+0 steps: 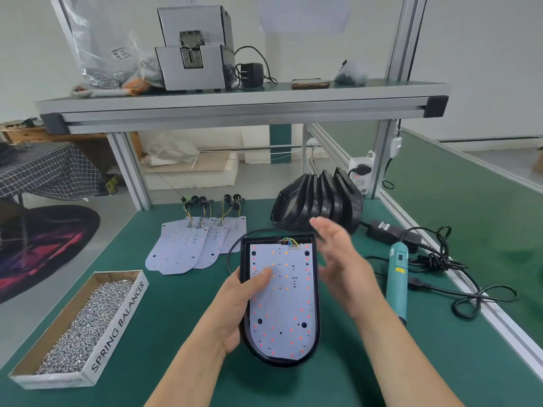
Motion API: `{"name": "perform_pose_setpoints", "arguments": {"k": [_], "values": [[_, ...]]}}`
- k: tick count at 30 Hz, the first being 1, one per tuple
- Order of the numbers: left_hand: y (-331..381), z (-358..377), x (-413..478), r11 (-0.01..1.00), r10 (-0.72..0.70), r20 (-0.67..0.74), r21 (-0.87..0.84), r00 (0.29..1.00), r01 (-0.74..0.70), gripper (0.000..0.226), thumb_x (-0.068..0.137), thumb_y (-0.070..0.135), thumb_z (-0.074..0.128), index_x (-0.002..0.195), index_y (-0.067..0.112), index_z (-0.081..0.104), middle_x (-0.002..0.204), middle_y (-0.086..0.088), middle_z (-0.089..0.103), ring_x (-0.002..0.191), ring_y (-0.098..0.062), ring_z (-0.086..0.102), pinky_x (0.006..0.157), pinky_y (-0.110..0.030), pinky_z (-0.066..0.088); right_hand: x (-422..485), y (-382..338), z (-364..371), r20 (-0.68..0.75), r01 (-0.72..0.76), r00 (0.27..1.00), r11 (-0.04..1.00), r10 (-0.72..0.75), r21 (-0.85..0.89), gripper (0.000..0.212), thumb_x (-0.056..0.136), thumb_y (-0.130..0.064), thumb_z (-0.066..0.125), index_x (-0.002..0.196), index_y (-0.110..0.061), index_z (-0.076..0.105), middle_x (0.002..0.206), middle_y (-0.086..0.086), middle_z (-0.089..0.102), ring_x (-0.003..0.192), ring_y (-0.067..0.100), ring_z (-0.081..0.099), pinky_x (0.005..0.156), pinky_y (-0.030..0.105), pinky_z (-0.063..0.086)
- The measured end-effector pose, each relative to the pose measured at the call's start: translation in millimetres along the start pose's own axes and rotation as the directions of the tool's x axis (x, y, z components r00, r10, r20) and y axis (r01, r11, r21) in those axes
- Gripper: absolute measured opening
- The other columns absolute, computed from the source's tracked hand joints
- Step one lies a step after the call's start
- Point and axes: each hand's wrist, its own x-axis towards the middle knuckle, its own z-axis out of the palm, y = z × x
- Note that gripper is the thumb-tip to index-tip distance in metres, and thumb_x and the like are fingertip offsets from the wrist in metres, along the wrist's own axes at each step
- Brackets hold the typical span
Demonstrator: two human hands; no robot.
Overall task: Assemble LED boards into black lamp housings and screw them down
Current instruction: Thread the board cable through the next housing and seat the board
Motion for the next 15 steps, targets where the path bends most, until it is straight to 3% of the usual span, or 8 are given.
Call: {"name": "perform_pose_setpoints", "arguments": {"k": [2,4,7,9,12,15], "values": [[0,1,-2,1.000,-0.008,0.022,0.020,1.000,0.007,0.054,0.080,0.024,0.075,0.128,0.005,0.062,0.120,-0.020,0.071,0.104,-0.035,0.072,0.074,-0.039,0.060,-6,11,5,0.162,-0.099,0.980,0.991,0.114,-0.094,0.044,0.092,0.003,0.053,0.128,-0.019,0.066,0.128,0.005,0.070,0.113,0.021,0.068,0.093,0.036,0.055],[1,1,-6,0.998,-0.027,0.037,0.058,0.999,0.025,0.052,0.079,0.026,0.076,0.126,0.005,0.065,0.120,-0.020,0.071,0.105,-0.037,0.071,0.076,-0.041,0.060,-12,18,13,0.224,-0.165,0.948,0.951,0.226,-0.262,0.032,0.084,-0.009,0.062,0.107,-0.025,0.078,0.107,0.002,0.077,0.095,0.015,0.073,0.079,0.029,0.058],[3,2,-10,0.994,-0.025,0.068,0.109,0.997,0.018,0.046,0.078,0.030,0.078,0.119,0.008,0.071,0.120,-0.020,0.071,0.106,-0.037,0.071,0.080,-0.042,0.059,-14,20,22,0.168,-0.176,0.954,0.920,0.247,-0.351,0.014,0.078,-0.032,0.065,0.082,-0.034,0.078,0.085,-0.011,0.075,0.076,0.004,0.068,0.068,0.021,0.054],[7,1,-12,0.994,0.010,0.065,0.109,0.998,-0.017,0.041,0.078,0.032,0.080,0.114,0.012,0.073,0.119,-0.019,0.072,0.105,-0.037,0.071,0.079,-0.042,0.059,-11,23,23,0.091,-0.108,0.982,0.883,0.167,-0.456,0.014,0.079,-0.025,0.063,0.069,-0.032,0.070,0.068,-0.019,0.065,0.063,0.000,0.055,0.062,0.017,0.047],[11,2,-15,0.988,0.054,0.067,0.138,0.996,-0.063,0.037,0.077,0.035,0.081,0.109,0.018,0.075,0.118,-0.017,0.073,0.105,-0.036,0.072,0.079,-0.043,0.060,-11,25,18,0.016,-0.055,0.997,0.862,0.073,-0.504,0.014,0.077,-0.025,0.065,0.066,-0.027,0.057,0.065,-0.018,0.057,0.067,0.009,0.043,0.062,0.023,0.043],[6,4,-17,0.982,0.053,0.048,0.179,0.997,-0.061,0.029,0.080,0.032,0.080,0.105,0.021,0.075,0.116,-0.016,0.074,0.103,-0.037,0.072,0.082,-0.047,0.059,-13,23,15,-0.007,-0.129,0.988,0.790,0.156,-0.599,0.017,0.075,-0.025,0.060,0.063,-0.020,0.048,0.064,-0.011,0.050,0.072,0.015,0.036,0.067,0.034,0.036]]}}
